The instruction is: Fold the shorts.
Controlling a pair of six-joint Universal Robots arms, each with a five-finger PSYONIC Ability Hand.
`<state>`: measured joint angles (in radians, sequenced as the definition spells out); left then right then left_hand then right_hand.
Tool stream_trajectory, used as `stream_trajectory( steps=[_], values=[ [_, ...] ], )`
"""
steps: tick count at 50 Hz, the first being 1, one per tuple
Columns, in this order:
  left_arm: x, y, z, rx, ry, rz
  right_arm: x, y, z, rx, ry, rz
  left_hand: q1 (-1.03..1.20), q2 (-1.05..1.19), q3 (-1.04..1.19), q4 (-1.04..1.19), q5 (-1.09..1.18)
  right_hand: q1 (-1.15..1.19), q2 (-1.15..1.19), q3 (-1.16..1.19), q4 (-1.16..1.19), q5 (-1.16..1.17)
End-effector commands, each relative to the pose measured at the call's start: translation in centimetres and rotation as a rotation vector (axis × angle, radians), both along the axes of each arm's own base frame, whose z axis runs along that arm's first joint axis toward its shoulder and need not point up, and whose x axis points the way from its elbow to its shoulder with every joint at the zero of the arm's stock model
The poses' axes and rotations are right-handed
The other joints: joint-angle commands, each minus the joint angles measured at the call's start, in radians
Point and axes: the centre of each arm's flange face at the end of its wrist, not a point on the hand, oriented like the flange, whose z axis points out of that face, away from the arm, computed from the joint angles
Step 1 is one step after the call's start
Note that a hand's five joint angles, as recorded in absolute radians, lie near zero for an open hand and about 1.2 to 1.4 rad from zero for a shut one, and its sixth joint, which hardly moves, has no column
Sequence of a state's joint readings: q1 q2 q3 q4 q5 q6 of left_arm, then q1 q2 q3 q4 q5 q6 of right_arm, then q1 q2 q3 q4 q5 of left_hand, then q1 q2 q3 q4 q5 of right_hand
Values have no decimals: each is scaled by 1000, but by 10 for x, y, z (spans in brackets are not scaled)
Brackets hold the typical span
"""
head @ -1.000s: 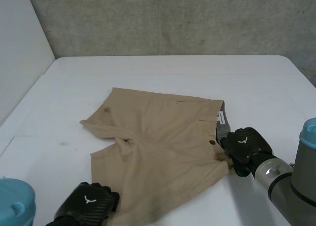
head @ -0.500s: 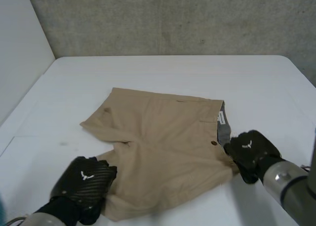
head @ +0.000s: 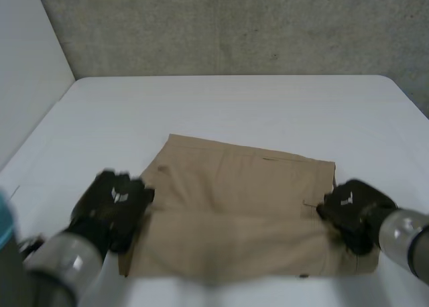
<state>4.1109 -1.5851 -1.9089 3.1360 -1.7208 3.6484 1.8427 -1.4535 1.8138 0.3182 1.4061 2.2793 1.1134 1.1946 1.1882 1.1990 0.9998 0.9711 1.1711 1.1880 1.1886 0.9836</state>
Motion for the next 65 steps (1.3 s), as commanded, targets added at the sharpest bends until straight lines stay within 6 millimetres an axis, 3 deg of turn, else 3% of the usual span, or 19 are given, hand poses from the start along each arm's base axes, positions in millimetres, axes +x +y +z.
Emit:
stream_trajectory(
  steps=[1, 11, 15, 21, 22, 24, 26, 29, 33, 34, 35, 38, 42, 45, 50, 53, 62, 65],
  values=[
    [-36, -71, -10, -105, 57, 36, 16, -46, -5, -156, -31, -68, 283, 202, 208, 197, 222, 425, 225, 208, 208, 238],
    [-79, -158, -33, -270, 38, 34, 41, -111, -24, -350, -62, -111, 283, 202, 208, 197, 222, 425, 225, 208, 208, 238],
    [-87, -183, -48, -348, -23, 35, 50, -135, -34, -413, -79, -119, 283, 202, 208, 197, 222, 425, 225, 208, 208, 238],
    [-97, -201, -66, -426, -64, 27, 68, -156, -46, -477, -97, -105, 283, 202, 208, 197, 222, 425, 225, 208, 208, 238],
    [-98, -203, -67, -436, -60, 28, 71, -160, -49, -488, -105, -105, 173, 92, 98, 87, 112, 394, 194, 177, 177, 207],
    [-100, -207, -68, -465, -45, 39, 73, -165, -52, -498, -109, -109, -509, -591, -584, -595, -570, -219, -419, -436, -437, -406],
    [-101, -207, -68, -475, -39, 40, 75, -169, -50, -510, -119, -117, -939, -1020, -1014, -1024, -1000, -797, -997, -1013, -1014, -984],
    [-104, -202, -70, -476, -28, 39, 74, -170, -43, -523, -131, -138, -939, -1020, -1014, -1024, -1000, -797, -997, -1013, -1014, -984],
    [-103, -191, -66, -460, -22, 29, 69, -167, -13, -563, -189, -171, -939, -1020, -1014, -1024, -1000, -797, -997, -1013, -1014, -984],
    [-103, -188, -60, -462, -12, 27, 65, -164, 6, -583, -226, -187, -939, -1020, -1014, -1024, -1000, -797, -997, -1013, -1014, -984],
    [-102, -181, -46, -472, 13, 27, 64, -161, 15, -591, -247, -195, -939, -1020, -1014, -1024, -1000, -797, -997, -1013, -1014, -984],
    [-96, -172, -30, -464, 64, 34, 58, -144, 38, -589, -307, -205, -939, -1020, -1014, -1024, -1000, -797, -997, -1013, -1014, -984],
    [-83, -152, -10, -413, 184, 46, 49, -117, 48, -502, -297, -197, -939, -1020, -1014, -1024, -1000, -797, -997, -1013, -1014, -984],
    [-71, -134, 4, -359, 295, 52, 43, -99, 43, -399, -263, -177, -939, -1020, -1014, -1024, -1000, -797, -997, -1013, -1014, -984],
    [-50, -103, 5, -241, 383, 46, 7, -73, 3, -52, -224, -250, -939, -1020, -1014, -1024, -1000, -797, -997, -1013, -1014, -984],
    [-40, -95, 1, -204, 388, 56, 1, -66, -16, 22, -261, -253, -939, -1020, -1014, -1024, -1000, -754, -954, -971, -972, -941],
    [-24, -80, -24, -122, 349, 82, -8, -67, -49, -36, -330, -254, -939, -1020, -1014, -1024, -1000, -604, -804, -821, -822, -791],
    [-19, -84, -25, -119, 344, 100, -8, -71, -56, -60, -336, -254, -939, -1020, -1014, -1024, -1000, -440, -640, -657, -658, -627]
  ],
)
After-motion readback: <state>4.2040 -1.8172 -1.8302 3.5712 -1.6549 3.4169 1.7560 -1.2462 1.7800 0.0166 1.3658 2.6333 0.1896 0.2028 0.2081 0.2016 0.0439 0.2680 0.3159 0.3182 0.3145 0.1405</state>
